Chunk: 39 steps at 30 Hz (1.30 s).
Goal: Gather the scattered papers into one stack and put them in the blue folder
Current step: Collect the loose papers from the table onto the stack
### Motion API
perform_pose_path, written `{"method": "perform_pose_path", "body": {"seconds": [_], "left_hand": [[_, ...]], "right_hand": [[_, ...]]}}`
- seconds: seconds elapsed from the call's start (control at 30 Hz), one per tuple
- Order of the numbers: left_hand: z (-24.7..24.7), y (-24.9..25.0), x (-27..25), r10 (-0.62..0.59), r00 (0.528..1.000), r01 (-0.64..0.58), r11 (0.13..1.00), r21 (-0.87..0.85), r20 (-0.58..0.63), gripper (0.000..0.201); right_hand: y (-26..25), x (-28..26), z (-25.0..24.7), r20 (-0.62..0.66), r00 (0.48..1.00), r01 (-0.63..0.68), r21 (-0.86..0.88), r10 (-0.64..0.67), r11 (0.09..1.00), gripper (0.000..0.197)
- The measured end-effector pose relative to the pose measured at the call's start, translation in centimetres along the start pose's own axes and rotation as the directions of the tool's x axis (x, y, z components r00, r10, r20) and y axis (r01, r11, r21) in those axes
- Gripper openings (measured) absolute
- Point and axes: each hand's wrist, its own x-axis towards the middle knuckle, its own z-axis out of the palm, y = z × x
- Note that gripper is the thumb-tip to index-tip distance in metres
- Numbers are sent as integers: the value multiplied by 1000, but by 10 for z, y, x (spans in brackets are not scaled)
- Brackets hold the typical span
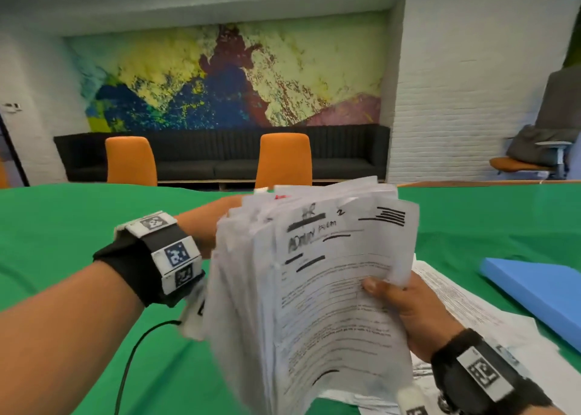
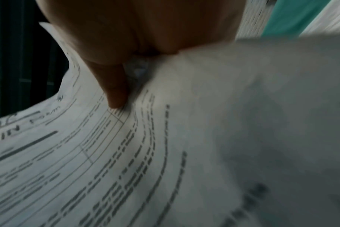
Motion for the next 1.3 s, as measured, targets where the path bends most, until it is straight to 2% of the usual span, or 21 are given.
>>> {"method": "perform_pose_path", "body": {"seconds": [0.07, 0.1, 0.13, 0.2, 0.27, 0.37, 0.47, 0.53, 0.67, 0.8, 0.87, 0.97, 1.1, 1.17, 1.3], "left_hand": [[3, -10, 0, -69, 996, 78, 969, -233, 48, 62], [4, -21, -3, -65, 995, 92, 899, -428, 77, 80], [7, -34, -8, -39, 997, 70, 846, -528, 70, 94], [24, -63, -16, -22, 999, 3, 816, -578, -25, 115], [50, -84, -19, -4, 990, -68, 859, -507, -141, 123], [81, -95, -18, 55, 948, -181, 903, -390, -312, 110], [94, -104, -16, 55, 911, -201, 925, -323, -409, 106], [99, -109, -17, 53, 904, -201, 929, -312, -423, 108], [110, -106, -17, 100, 901, -240, 926, -291, -423, 101], [111, -103, -16, 159, 893, -269, 938, -217, -420, 105], [113, -101, -17, 120, 904, -241, 935, -259, -410, 111], [114, -99, -17, 117, 898, -237, 941, -241, -424, 102], [117, -112, -16, 48, 888, -193, 941, -278, -457, 97], [120, -114, -16, 38, 888, -184, 943, -277, -459, 86], [124, -114, -12, 11, 884, -154, 951, -270, -468, 58]], "right_hand": [[6, 0, -8, -79, 997, 15, 74, -9, 997, 27], [10, -1, -13, -112, 994, 19, 124, -6, 992, 31], [12, -1, -17, -132, 991, 26, 166, -4, 986, 34], [18, -2, -20, -140, 990, 37, 225, -5, 974, 37], [24, -2, -21, -144, 990, 45, 231, -12, 972, 36], [33, -1, -18, -127, 991, 67, 173, -45, 983, 42], [42, -4, -19, -122, 988, 113, 117, -98, 987, 62], [50, -7, -21, -142, 985, 116, 105, -100, 988, 72], [58, -11, -22, -122, 992, 44, 87, -33, 995, 56], [49, -8, -23, -77, 996, 59, 91, -52, 994, 78], [46, -10, -21, -39, 997, 76, 81, -73, 994, 71], [41, -15, -16, -11, 993, 120, 62, -119, 991, 51], [55, -19, -16, -18, 998, 64, -38, -65, 997, 52], [60, -19, -17, -44, 998, 37, -78, -41, 996, 47], [63, -20, -14, -88, 993, 60, -193, -78, 979, 28]]}}
